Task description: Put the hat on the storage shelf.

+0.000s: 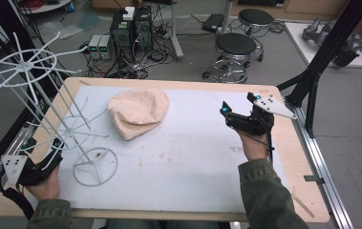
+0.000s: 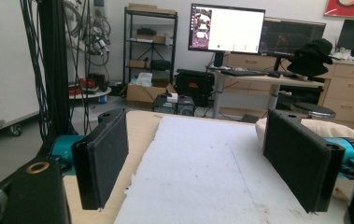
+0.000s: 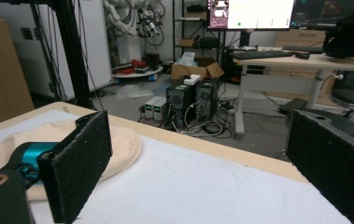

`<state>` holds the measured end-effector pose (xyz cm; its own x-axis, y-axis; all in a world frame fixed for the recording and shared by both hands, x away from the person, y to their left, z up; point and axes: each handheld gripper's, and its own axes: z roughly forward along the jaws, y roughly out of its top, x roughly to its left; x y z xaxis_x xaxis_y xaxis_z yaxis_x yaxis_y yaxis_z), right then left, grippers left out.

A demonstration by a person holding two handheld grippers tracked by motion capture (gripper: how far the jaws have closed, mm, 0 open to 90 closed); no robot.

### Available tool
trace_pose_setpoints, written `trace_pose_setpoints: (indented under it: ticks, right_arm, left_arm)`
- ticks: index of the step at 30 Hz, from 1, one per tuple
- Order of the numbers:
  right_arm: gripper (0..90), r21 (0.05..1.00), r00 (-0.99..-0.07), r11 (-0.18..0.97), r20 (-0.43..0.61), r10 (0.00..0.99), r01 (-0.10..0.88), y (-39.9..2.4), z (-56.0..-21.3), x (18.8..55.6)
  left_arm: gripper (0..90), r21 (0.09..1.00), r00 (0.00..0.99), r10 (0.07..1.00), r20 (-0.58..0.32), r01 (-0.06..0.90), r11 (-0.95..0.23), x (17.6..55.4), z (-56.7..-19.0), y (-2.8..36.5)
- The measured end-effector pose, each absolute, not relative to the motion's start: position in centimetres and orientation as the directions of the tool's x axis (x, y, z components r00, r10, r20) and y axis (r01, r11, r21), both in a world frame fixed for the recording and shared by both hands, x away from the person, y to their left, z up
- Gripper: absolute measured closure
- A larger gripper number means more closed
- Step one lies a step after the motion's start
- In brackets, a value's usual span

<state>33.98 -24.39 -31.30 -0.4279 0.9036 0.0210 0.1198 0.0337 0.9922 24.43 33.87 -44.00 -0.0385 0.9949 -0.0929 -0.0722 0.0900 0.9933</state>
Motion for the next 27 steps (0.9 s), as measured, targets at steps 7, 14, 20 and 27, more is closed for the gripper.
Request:
trace_pose_setpoints:
  ticks: [7, 14, 20, 27]
  right_arm:
    - [6.6, 0.991, -0.465, 0.05, 0.015, 0.885, 0.126, -22.4, -30.9, 35.5]
    - [6.5, 0.991, -0.479, 0.037, 0.029, 0.877, 0.128, -20.8, -30.9, 36.9]
    - [6.5, 0.991, -0.494, 0.032, 0.036, 0.869, 0.128, -19.0, -31.4, 38.2]
    - [6.5, 0.992, -0.504, -0.001, 0.066, 0.861, 0.128, -16.6, -31.6, 39.5]
  left_arm:
    - [22.7, 0.993, -0.04, 0.995, -0.091, -0.073, 0.088, 24.4, -44.0, 33.8]
    - [22.7, 0.994, -0.036, 0.995, -0.089, -0.072, 0.086, 24.4, -43.9, 33.6]
    - [22.8, 0.993, -0.038, 0.995, -0.095, -0.076, 0.092, 24.5, -44.0, 33.7]
    - [22.7, 0.993, -0.041, 0.995, -0.094, -0.078, 0.09, 24.5, -44.0, 33.8]
